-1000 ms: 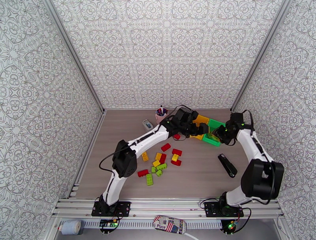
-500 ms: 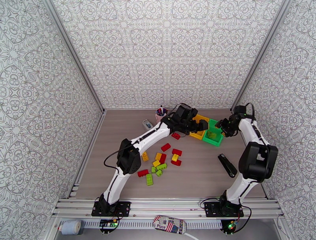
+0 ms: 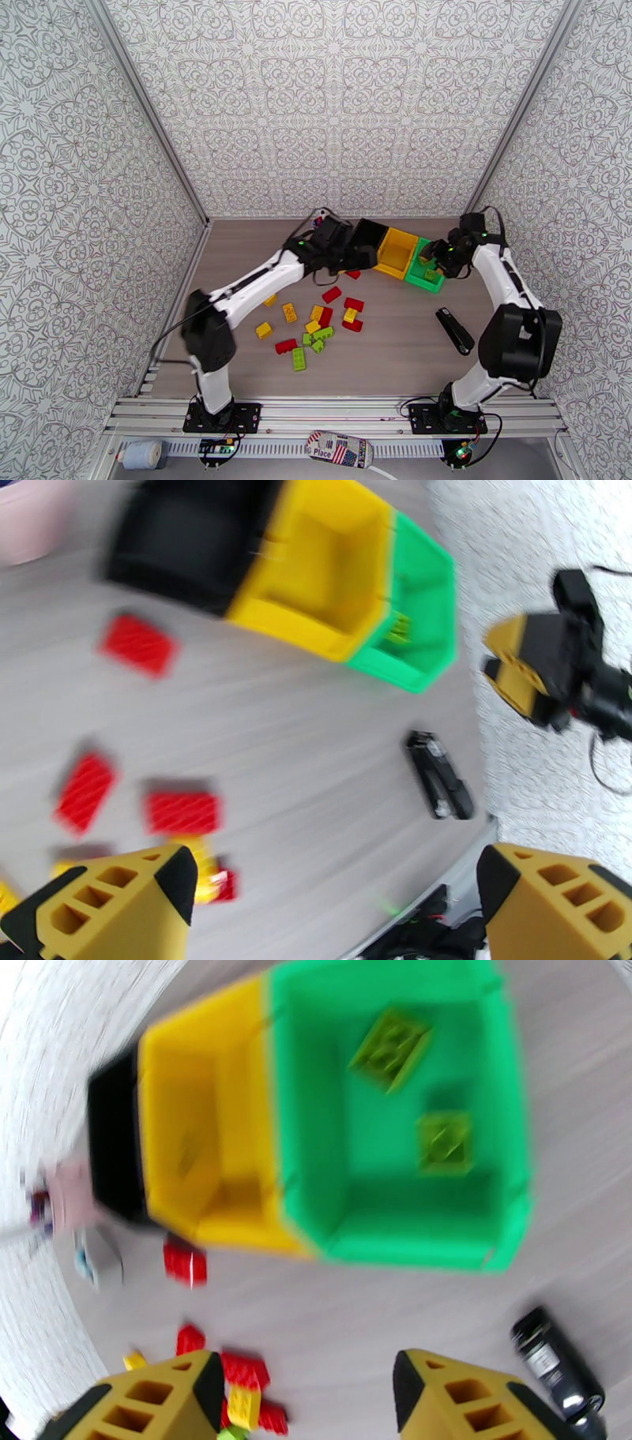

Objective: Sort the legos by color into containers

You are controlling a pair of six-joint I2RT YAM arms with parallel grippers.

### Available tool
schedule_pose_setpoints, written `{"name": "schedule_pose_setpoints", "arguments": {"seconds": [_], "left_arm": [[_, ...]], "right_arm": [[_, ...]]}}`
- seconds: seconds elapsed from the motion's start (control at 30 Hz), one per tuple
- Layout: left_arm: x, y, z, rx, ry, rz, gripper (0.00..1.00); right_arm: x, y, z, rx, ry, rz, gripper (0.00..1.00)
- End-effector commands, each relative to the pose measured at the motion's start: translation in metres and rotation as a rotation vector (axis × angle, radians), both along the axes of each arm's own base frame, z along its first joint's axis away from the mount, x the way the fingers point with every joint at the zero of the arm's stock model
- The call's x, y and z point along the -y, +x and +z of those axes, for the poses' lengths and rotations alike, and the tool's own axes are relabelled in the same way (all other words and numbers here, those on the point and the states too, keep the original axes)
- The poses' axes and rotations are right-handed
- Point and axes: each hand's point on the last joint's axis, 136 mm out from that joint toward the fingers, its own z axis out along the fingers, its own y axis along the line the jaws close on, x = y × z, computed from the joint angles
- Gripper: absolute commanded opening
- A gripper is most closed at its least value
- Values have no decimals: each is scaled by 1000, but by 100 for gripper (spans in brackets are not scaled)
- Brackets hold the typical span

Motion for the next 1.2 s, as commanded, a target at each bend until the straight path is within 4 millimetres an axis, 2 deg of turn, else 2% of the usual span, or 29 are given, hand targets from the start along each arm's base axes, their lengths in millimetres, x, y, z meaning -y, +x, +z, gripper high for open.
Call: {"name": "schedule_pose_setpoints", "arguments": {"seconds": [0.0,0.17,0.3,0.63,0.77,0.93,1.17], "left_arm": [[-58,-5,-15,12,136,135,99],[-113,-33,-39,-53,188,241,99],[-143,-53,-57,-106,188,306,99],[-184,-92,-83,-194,130,435,99],[-201,-109,-91,-218,107,487,99],[-220,-133,-100,-239,111,533,99],[-241,-162,-111,-258,101,592,99]], "right_arm": [[-33,-26,-11,-30,-56,113,64],[-90,-63,-25,-43,-117,272,66],[-134,-93,-34,-41,-168,414,68],[-235,-164,-62,-33,-268,765,69],[-273,-191,-79,-36,-290,896,69],[-300,-212,-104,-68,-371,1004,70],[-312,-212,-132,-116,-448,1019,69]]}}
